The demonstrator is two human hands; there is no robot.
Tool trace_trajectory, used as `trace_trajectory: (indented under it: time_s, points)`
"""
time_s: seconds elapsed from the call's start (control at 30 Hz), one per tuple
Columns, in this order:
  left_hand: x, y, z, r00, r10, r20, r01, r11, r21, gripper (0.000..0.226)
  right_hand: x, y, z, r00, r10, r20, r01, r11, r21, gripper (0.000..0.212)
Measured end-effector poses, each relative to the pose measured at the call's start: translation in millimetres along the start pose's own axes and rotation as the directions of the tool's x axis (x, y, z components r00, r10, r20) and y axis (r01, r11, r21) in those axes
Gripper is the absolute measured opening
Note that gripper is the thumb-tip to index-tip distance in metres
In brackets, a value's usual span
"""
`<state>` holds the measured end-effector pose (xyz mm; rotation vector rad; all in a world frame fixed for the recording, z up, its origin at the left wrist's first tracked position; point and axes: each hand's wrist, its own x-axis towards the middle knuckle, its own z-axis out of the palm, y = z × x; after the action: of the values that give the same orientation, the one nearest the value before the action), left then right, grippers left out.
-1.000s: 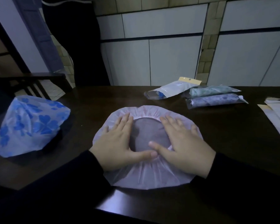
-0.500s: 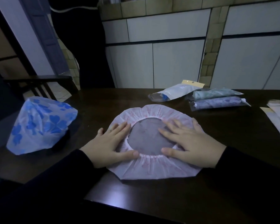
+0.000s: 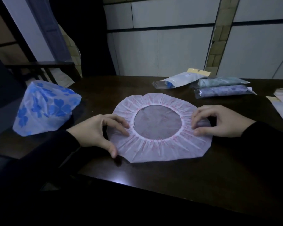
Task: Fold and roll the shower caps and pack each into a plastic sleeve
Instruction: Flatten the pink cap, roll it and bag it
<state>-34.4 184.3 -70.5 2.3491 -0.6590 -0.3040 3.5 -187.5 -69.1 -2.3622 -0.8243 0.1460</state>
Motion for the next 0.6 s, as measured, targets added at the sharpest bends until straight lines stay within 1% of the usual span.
trace_trajectory:
  time_s: [0.07,0.13,0.2,0.3,0.33,0.4,0.43,0.47,0.5,0.57,0.6]
  points:
    - [-0.3,0.6,-1.5,0.999,-0.030,0.033,0.029,0.999,0.043,0.072,0.0,4.4,-2.0,0.999,0.030,0.036,-0.031,0.999,0.019,0.027]
    - [-0.1,1.9,-4.8,0.998,-0.054,0.037,0.050,0.995,0.087,0.071,0.0,5.5,-3.5,0.995,0.059,0.086,-0.059,0.998,-0.004,0.036]
    - [0.4,2.0,-6.9,0.997,-0.079,0.028,0.075,0.992,0.100,0.067,0.5,6.5,-3.5,0.992,0.081,0.101,-0.078,0.997,-0.029,0.043]
    - [0.3,0.4,-4.9,0.997,-0.076,-0.028,0.077,0.996,0.050,0.052,-0.6,7.4,-3.1,0.996,0.056,0.075,-0.056,0.998,-0.007,0.042]
    - [0.6,-0.1,-3.6,0.996,-0.061,-0.064,0.063,0.998,0.016,0.045,-1.1,7.7,-3.4,0.996,0.042,0.073,-0.042,0.999,-0.002,0.044]
    - [0.8,-0.2,-0.9,0.990,-0.034,-0.138,0.028,0.999,-0.043,0.034,-1.6,5.1,-3.8,0.994,0.052,0.092,-0.050,0.998,-0.022,0.056]
    - [1.1,1.0,0.3,0.986,-0.030,-0.166,0.020,0.998,-0.057,0.037,-1.7,4.5,-3.4,0.993,0.060,0.098,-0.056,0.998,-0.040,0.060]
    - [1.9,2.7,1.3,0.982,-0.027,-0.187,0.014,0.998,-0.068,0.042,-1.7,3.8,-2.3,0.994,0.057,0.089,-0.052,0.997,-0.060,0.059]
    - [3.1,4.0,2.2,0.977,-0.029,-0.212,0.013,0.997,-0.077,0.047,-1.2,3.1,-0.8,0.997,0.044,0.058,-0.039,0.997,-0.073,0.052]
    - [4.9,4.8,3.1,0.963,-0.052,-0.264,0.029,0.995,-0.092,0.059,1.2,0.6,2.9,0.998,0.029,-0.058,-0.032,0.998,-0.058,0.034]
    - [5.2,4.6,2.8,0.958,-0.042,-0.283,0.017,0.996,-0.090,0.065,2.4,0.2,4.1,0.993,0.048,-0.111,-0.050,0.999,-0.020,0.036]
